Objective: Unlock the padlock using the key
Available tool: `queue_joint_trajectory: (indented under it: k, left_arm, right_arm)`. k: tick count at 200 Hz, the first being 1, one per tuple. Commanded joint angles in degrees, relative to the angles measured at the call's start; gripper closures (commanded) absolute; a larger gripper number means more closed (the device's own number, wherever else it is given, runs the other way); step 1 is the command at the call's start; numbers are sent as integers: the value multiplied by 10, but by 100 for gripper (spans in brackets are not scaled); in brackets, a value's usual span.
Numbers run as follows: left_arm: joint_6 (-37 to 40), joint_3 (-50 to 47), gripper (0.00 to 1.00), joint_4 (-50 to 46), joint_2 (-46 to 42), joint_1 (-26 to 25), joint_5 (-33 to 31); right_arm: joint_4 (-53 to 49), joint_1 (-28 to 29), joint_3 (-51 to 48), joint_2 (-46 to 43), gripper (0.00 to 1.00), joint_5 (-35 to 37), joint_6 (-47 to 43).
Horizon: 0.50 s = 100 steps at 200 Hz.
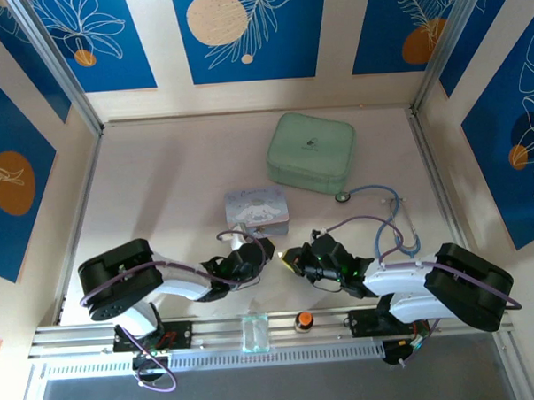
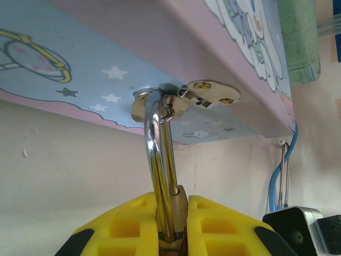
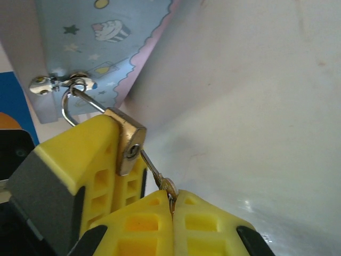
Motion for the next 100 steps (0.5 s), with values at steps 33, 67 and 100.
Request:
queue_joint_trajectory:
  k: [33,67,100]
  left_arm:
    - [-11,-2,100,78,-3,4,-6]
    - [-9,-6,100,83,-6,4,2]
    - [3,-7,100,83,-7,3,15]
  right_arm:
    - [46,-3,33,35,100,-17,6]
    - [106,-18,22,55,100,-30,10]
    - [80,-35,36,25,100,-60,-27]
